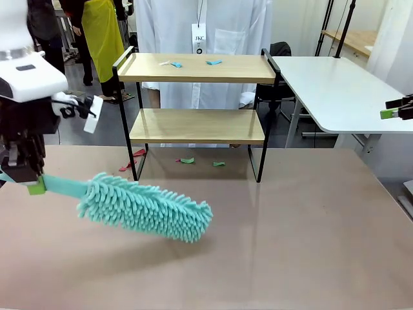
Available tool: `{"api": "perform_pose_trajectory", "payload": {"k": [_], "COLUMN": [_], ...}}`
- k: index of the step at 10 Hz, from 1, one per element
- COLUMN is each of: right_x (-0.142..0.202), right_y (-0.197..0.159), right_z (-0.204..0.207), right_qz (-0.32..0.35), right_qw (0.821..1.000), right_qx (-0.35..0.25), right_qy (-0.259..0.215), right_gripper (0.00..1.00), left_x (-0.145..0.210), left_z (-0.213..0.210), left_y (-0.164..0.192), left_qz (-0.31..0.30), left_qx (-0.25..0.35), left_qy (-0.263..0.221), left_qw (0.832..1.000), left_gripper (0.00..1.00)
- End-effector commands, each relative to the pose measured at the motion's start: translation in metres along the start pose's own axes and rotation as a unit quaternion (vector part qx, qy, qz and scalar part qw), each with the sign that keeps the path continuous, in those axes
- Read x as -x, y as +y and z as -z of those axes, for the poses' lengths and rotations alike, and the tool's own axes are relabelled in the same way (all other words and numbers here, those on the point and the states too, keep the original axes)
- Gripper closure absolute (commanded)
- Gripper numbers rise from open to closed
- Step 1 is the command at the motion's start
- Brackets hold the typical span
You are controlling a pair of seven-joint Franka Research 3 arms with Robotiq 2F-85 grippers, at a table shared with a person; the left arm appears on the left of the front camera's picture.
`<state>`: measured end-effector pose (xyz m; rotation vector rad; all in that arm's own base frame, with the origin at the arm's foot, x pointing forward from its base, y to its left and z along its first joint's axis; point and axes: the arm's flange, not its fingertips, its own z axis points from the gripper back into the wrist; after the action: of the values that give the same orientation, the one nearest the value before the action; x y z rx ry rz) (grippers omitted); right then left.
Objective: Clean the shelf.
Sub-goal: Clean the specific section of the Shelf indicated by the human with the Duster.
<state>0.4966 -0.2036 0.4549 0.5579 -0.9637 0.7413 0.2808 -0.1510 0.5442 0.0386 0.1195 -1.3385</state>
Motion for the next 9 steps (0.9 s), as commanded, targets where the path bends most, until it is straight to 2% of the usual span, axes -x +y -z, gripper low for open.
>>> {"api": "perform_pose_trajectory", "payload": {"k": [1, 4, 5, 9], "right_x": [-0.002, -0.002, -0.002, -0.002], "right_y": [0.001, 0.001, 0.001, 0.001], "right_z": [0.000, 0.000, 0.000, 0.000], "right_qz": [-0.002, -0.002, -0.002, -0.002], "right_qw": [1.000, 1.000, 1.000, 1.000], "right_qx": [0.000, 0.000, 0.000, 0.000], "right_qy": [-0.001, -0.001, -0.001, -0.001], "right_gripper": [0.00, 0.00, 0.00, 0.00], "left_x": [0.009, 0.017, 0.004, 0.004], "left_z": [0.003, 0.009, 0.012, 0.012], "left_y": [-0.001, 0.002, 0.000, 0.000], "left_qz": [0.034, 0.002, 0.018, 0.018], "left_qx": [0.002, 0.002, 0.013, 0.013], "left_qy": [0.033, 0.068, 0.042, 0.042], "left_qw": [0.999, 0.998, 0.999, 0.999], "left_gripper": [0.87, 0.87, 0.87, 0.87]}}
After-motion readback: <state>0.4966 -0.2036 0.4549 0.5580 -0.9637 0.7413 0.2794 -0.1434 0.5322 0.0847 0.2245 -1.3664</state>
